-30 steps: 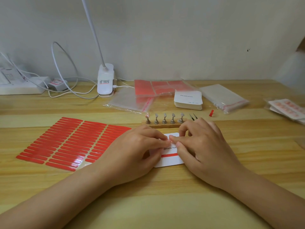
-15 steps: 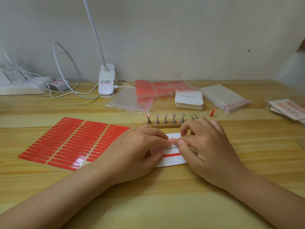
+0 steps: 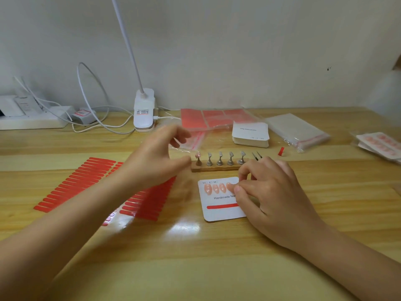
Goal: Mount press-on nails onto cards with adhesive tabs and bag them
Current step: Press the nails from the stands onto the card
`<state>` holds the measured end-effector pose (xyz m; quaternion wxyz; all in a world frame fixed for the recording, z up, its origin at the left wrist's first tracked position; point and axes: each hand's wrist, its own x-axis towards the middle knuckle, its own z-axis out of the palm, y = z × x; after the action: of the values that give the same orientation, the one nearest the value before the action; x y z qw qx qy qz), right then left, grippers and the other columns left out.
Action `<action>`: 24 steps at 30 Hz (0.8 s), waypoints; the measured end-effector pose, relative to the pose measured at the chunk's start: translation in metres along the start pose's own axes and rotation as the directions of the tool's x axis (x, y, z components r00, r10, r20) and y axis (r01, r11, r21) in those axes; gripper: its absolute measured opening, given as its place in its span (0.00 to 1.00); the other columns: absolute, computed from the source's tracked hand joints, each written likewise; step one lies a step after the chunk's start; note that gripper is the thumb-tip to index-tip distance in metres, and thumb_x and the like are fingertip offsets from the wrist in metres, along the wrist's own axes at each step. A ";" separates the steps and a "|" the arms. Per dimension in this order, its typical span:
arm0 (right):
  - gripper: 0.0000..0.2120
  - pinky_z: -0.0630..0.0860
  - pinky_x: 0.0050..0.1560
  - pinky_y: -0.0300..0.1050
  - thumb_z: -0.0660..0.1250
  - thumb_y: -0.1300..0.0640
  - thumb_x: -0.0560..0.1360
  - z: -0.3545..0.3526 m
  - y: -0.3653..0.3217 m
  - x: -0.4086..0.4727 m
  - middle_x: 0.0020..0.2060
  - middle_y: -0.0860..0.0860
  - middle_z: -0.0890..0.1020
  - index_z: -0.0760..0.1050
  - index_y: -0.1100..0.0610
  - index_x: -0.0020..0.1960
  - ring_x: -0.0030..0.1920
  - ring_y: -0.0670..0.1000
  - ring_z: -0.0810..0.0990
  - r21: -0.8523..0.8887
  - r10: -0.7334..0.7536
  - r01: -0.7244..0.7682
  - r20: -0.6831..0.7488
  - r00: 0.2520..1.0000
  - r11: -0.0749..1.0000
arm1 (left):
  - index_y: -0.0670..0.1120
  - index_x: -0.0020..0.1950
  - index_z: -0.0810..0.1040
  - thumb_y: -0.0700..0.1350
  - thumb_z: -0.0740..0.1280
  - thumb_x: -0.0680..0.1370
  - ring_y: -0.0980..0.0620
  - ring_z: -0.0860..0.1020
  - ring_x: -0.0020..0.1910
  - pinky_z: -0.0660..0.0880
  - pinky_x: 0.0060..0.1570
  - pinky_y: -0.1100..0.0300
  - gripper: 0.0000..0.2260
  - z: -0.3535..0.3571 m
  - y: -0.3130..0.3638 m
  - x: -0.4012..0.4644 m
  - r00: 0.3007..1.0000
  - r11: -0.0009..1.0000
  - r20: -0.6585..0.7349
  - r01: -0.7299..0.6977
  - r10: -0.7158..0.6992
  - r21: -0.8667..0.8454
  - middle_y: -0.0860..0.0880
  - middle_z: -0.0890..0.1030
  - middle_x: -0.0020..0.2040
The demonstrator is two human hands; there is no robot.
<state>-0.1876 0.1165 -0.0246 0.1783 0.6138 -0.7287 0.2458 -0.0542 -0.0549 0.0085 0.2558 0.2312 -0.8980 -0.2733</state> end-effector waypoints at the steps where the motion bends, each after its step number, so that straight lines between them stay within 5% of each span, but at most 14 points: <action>1: 0.20 0.61 0.47 0.44 0.54 0.52 0.75 0.000 0.000 0.000 0.37 0.47 0.75 0.78 0.57 0.32 0.39 0.48 0.70 -0.007 -0.003 0.003 -0.007 1.000 1.000 | 0.50 0.54 0.72 0.40 0.70 0.72 0.55 0.73 0.48 0.66 0.43 0.77 0.14 0.002 -0.003 0.002 0.996 0.998 0.062 0.069 -0.069 0.002 0.53 0.75 0.48; 4: 0.20 0.61 0.47 0.43 0.54 0.52 0.75 0.000 -0.001 -0.001 0.36 0.47 0.75 0.77 0.58 0.30 0.37 0.49 0.71 -0.022 -0.022 0.022 -0.020 1.000 1.000 | 0.52 0.52 0.74 0.46 0.72 0.71 0.57 0.73 0.48 0.66 0.43 0.75 0.13 0.010 -0.007 0.005 0.979 0.990 0.147 0.140 -0.141 0.019 0.56 0.74 0.47; 10: 0.20 0.62 0.49 0.42 0.55 0.52 0.75 0.001 -0.002 -0.001 0.35 0.47 0.75 0.78 0.56 0.31 0.37 0.48 0.72 0.000 -0.049 0.049 -0.018 0.999 0.999 | 0.55 0.37 0.76 0.49 0.72 0.71 0.56 0.77 0.43 0.72 0.46 0.62 0.06 0.024 -0.001 0.007 0.981 0.979 0.034 0.195 -0.193 -0.061 0.54 0.80 0.40; 18: 0.17 0.63 0.50 0.40 0.57 0.51 0.74 0.003 0.002 -0.001 0.35 0.46 0.77 0.81 0.55 0.35 0.37 0.44 0.72 0.089 -0.039 0.043 -0.048 0.998 0.995 | 0.51 0.37 0.79 0.43 0.73 0.71 0.61 0.73 0.31 0.68 0.35 0.72 0.05 0.033 -0.012 0.004 0.984 0.968 -0.057 0.153 -0.167 -0.199 0.55 0.77 0.32; 24: 0.05 0.65 0.49 0.40 0.68 0.54 0.69 0.004 0.006 0.001 0.34 0.44 0.79 0.83 0.52 0.38 0.36 0.45 0.75 0.139 -0.008 0.009 -0.008 1.000 0.990 | 0.57 0.34 0.77 0.44 0.74 0.71 0.58 0.75 0.35 0.73 0.42 0.61 0.10 0.035 -0.016 0.003 0.988 0.975 -0.080 0.115 -0.132 -0.191 0.58 0.78 0.34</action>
<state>-0.1934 0.1141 -0.0278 0.1389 0.6268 -0.7066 0.2976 -0.0727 -0.0554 -0.0250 0.2997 0.2740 -0.8397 -0.3604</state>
